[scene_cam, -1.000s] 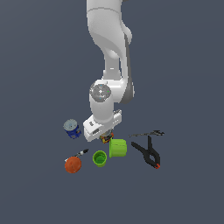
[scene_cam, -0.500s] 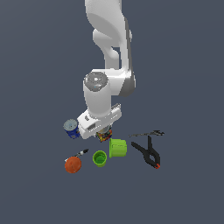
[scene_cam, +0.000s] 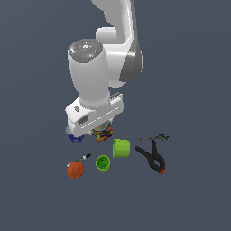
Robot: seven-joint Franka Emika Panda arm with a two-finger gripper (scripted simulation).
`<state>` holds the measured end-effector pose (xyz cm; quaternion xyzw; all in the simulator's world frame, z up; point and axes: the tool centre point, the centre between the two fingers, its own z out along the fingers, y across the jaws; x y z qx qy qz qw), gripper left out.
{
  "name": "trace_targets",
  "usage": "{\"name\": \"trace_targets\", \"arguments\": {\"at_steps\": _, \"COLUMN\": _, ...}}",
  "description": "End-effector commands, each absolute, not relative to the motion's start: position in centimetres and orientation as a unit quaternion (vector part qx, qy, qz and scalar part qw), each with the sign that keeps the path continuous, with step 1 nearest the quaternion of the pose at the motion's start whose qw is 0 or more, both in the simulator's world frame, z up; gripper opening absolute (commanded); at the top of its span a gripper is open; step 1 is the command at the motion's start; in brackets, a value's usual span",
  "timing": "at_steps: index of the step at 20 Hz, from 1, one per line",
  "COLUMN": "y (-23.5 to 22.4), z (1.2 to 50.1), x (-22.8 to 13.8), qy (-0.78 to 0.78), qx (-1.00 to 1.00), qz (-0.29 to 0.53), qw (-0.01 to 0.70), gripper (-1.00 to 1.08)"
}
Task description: Pick up a designated object from a clutter of objects.
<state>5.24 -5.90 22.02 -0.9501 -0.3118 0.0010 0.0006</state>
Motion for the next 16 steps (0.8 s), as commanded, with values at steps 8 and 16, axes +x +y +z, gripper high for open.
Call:
{"name": "trace_targets", "arguments": {"at_steps": 8, "y": -7.2, "z": 31.5, "x": 7.7, "qy": -0.312, "qx": -0.950, "qz": 0.000, "qw": 0.000, "gripper": -1.00}}
{"name": "trace_targets", "arguments": {"at_steps": 16, "y": -8.1, "z": 37.5, "x": 9.5, "qy": -0.312, "qx": -0.950, "qz": 0.000, "qw": 0.000, "gripper": -1.00}}
